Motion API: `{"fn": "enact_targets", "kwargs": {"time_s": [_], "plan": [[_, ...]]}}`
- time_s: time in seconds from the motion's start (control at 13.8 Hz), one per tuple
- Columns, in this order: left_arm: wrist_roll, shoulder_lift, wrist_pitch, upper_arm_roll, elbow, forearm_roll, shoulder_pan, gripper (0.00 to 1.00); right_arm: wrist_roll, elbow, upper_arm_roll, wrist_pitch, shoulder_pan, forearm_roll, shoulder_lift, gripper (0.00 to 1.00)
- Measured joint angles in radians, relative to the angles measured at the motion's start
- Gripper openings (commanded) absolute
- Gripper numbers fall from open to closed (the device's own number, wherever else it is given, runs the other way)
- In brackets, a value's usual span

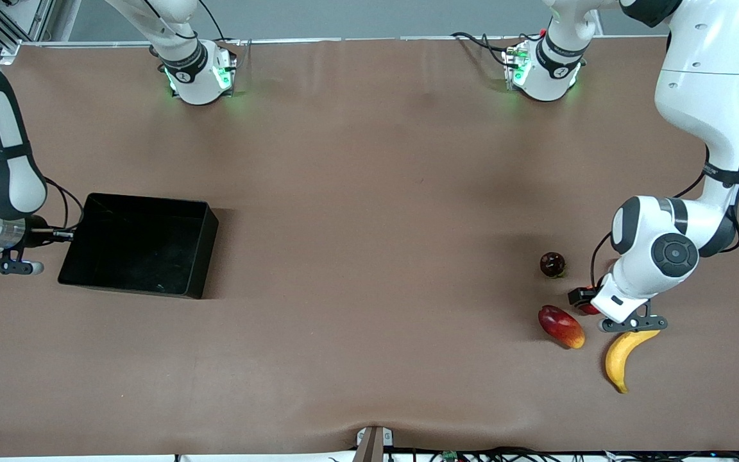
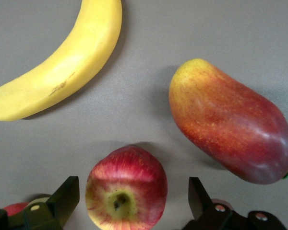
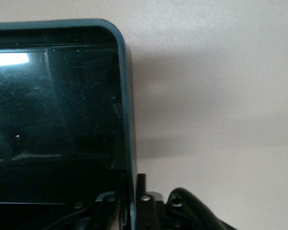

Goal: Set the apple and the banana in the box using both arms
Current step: 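Close the left gripper on the red-yellow apple while the right gripper grips the tray, then slide the black tray toward the fruit with the right gripper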

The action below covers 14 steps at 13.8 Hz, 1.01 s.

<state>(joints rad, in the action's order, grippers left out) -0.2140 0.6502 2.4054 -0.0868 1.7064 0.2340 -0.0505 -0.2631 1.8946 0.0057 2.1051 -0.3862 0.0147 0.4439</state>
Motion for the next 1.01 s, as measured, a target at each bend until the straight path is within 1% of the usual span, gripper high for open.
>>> {"fn": "enact_targets", "kwargs": {"time_s": [0.36,0.43,0.58,0.72,0.8,1.01], "plan": [[-0.001,0.015,0.015,0.0,-0.001,0.0,-0.004,1.0,-0.032,-0.011,0.003,-0.018,0.0,0.0,0.0,0.0],[-0.001,0.015,0.015,0.0,-0.001,0.0,-0.004,1.0,-0.04,-0.033,0.007,-0.065,0.0,-0.002,0.0,0.0],[-0.001,0.015,0.015,0.001,-0.001,0.0,-0.005,1.0,-0.051,-0.112,0.016,-0.203,0.008,-0.023,-0.001,0.0],[-0.001,0.017,0.015,0.001,-0.001,0.0,-0.013,1.0,-0.053,-0.183,0.021,-0.298,0.027,-0.069,-0.003,0.0],[-0.001,0.019,0.015,0.001,-0.001,0.0,-0.017,1.0,-0.053,-0.205,0.022,-0.329,0.04,-0.107,-0.003,0.0],[-0.001,0.022,0.015,0.001,0.0,0.0,-0.02,1.0,-0.049,-0.228,0.023,-0.369,0.094,-0.201,-0.003,0.0]]}}
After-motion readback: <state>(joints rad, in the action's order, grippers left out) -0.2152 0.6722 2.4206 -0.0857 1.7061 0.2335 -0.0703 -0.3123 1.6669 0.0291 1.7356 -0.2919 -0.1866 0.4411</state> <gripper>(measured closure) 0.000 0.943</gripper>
